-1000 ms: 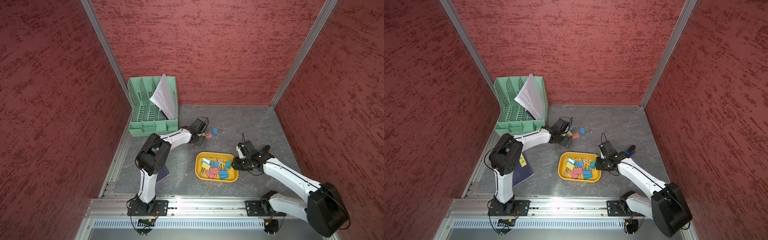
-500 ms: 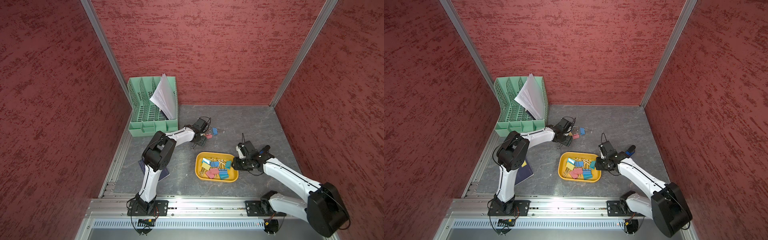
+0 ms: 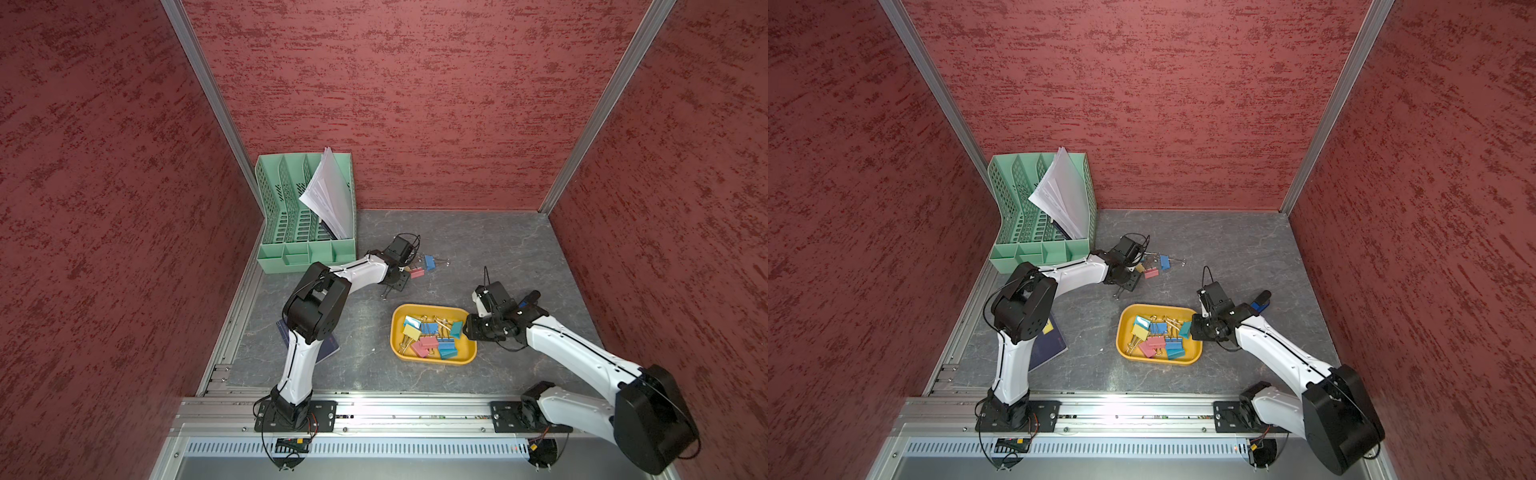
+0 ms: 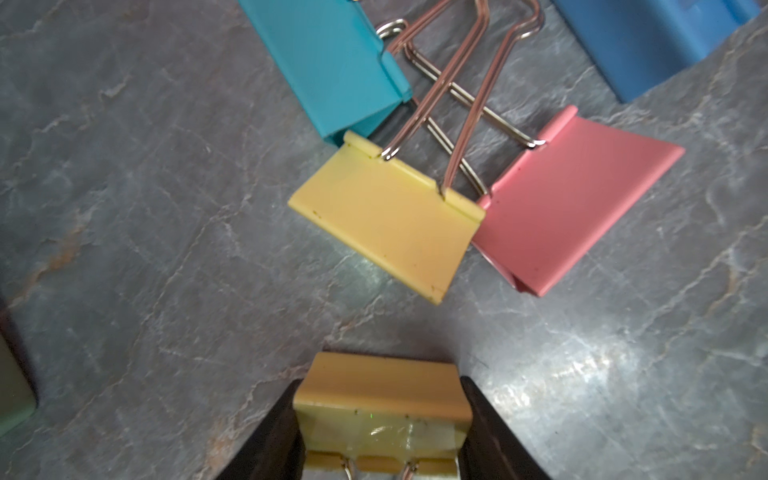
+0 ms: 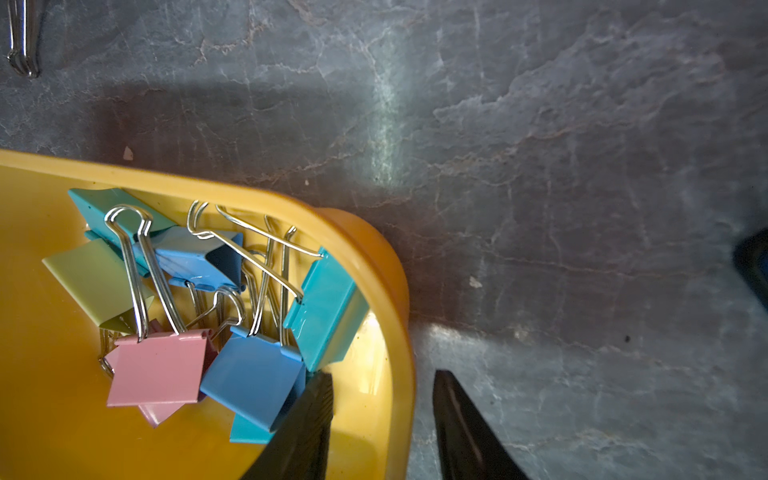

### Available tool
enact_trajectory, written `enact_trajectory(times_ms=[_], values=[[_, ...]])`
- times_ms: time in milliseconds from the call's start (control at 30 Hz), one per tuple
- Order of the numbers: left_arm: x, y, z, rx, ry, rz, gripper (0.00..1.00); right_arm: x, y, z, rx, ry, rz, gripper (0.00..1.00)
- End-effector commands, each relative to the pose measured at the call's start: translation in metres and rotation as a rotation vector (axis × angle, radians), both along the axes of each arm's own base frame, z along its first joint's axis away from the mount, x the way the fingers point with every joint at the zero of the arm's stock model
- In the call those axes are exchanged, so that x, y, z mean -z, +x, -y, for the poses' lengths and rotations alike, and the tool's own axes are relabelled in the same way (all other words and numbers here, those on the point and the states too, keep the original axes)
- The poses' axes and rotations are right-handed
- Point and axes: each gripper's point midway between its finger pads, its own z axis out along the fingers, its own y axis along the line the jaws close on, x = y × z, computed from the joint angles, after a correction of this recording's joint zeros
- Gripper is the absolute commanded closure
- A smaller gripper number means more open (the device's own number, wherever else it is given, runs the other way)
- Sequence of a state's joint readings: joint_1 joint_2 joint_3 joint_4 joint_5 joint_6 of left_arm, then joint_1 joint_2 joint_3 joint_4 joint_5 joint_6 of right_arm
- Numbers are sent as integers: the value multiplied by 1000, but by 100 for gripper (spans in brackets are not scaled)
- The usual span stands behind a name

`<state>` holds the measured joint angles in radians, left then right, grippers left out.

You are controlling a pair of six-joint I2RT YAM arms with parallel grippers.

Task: Put the binder clips in the storage box
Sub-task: Pick up the binder clip at the center of the board.

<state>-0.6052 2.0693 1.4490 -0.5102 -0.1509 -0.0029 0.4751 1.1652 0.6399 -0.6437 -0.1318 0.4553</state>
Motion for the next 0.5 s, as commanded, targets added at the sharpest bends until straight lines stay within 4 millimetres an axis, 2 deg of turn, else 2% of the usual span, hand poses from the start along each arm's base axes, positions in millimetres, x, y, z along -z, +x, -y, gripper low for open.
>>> enact_trajectory(times_ms=[0, 100, 200, 333, 467], values=[[-45, -1, -4, -10, -19, 84, 45, 1, 0, -4, -21, 3, 9, 56], [-76, -14, -2, 1, -40, 121, 46, 0, 1, -4, -21, 4, 10, 56], [-104, -37, 6, 43, -28, 151, 46, 0, 0, -4, -23, 5, 11, 56], [-127, -88, 45, 154, -77, 139, 45, -2, 1, -4, -18, 6, 17, 56], [-130, -139, 92, 248, -164, 88, 44, -3, -1, -4, -20, 11, 16, 55]])
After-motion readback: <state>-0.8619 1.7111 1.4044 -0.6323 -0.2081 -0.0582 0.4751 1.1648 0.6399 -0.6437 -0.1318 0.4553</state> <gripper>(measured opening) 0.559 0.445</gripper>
